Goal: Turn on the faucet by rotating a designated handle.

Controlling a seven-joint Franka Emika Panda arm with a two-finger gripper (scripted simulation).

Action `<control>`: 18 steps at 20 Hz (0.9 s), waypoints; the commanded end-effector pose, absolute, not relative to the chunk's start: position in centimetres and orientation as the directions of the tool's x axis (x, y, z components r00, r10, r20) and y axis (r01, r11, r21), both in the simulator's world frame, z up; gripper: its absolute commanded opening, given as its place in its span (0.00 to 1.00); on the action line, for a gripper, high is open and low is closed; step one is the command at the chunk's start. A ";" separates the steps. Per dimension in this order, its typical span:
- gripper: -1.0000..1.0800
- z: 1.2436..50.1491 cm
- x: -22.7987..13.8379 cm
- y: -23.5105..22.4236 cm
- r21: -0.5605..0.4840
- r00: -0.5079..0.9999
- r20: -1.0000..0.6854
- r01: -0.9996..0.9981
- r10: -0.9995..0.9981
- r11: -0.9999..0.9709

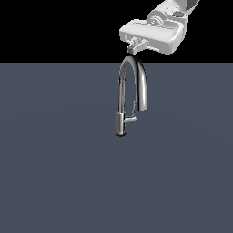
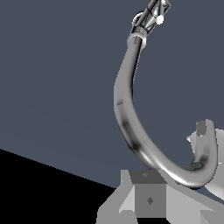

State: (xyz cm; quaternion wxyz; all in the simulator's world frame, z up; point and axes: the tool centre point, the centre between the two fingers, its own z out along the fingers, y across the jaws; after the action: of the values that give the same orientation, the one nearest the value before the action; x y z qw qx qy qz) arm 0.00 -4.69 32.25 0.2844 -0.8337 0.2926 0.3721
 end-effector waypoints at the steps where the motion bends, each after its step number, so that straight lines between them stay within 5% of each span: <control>1: 0.00 30.9 0.9 -5.0 -0.250 0.511 -0.818 -0.731 -0.265 -0.635; 18: 0.00 20.0 5.7 -6.3 -0.132 0.193 -0.973 -0.913 -0.125 -0.387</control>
State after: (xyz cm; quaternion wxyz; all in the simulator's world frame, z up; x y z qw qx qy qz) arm 5.37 -6.27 21.03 0.3848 -0.6808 0.3832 0.4916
